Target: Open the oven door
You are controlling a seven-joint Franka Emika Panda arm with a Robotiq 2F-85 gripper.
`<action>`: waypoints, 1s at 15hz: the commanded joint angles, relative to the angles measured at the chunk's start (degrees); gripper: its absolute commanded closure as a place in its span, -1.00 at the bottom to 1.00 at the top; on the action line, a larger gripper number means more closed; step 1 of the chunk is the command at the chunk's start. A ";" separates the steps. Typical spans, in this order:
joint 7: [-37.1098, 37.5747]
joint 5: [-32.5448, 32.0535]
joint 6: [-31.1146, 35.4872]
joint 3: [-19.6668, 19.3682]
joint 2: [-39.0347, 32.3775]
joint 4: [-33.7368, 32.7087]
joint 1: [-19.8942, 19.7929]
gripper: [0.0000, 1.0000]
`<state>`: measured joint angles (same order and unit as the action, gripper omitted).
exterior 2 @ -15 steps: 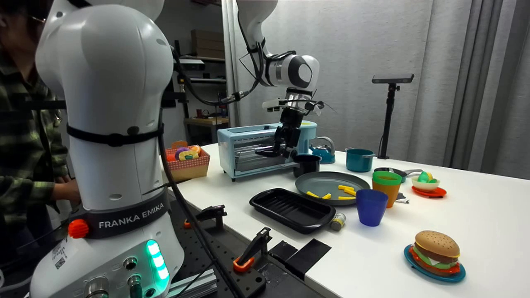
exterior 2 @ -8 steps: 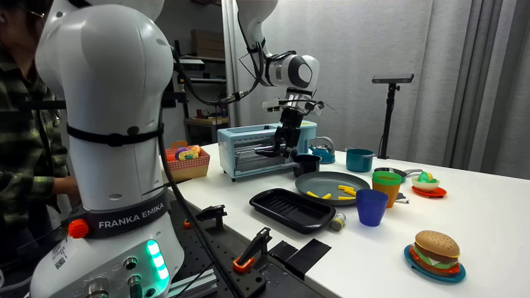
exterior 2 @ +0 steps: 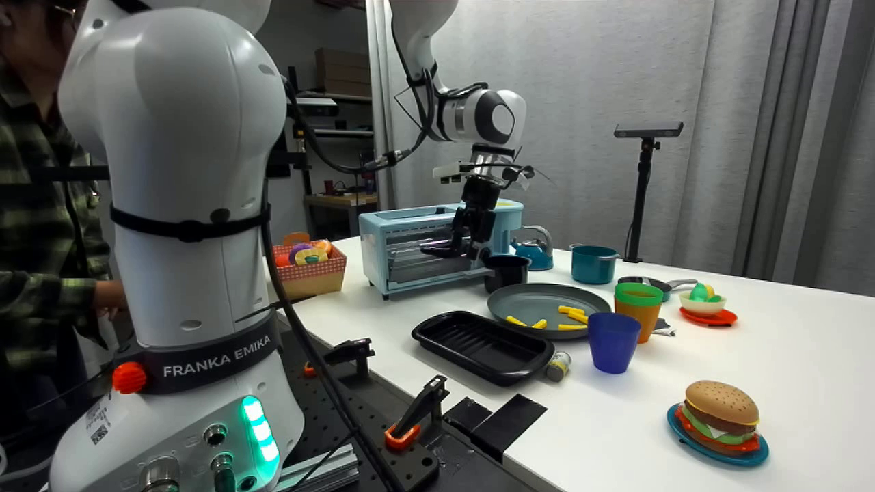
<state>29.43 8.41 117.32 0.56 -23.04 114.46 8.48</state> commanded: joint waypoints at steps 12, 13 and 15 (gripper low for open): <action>1.31 0.24 2.45 -0.52 -0.77 -0.83 -0.25 -1.00; 1.20 0.41 2.53 -0.51 -0.72 -0.66 -0.32 -1.00; 1.21 0.55 2.63 -0.52 -0.70 -0.52 -0.37 -1.00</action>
<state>29.54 8.42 117.31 0.56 -22.99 114.36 8.59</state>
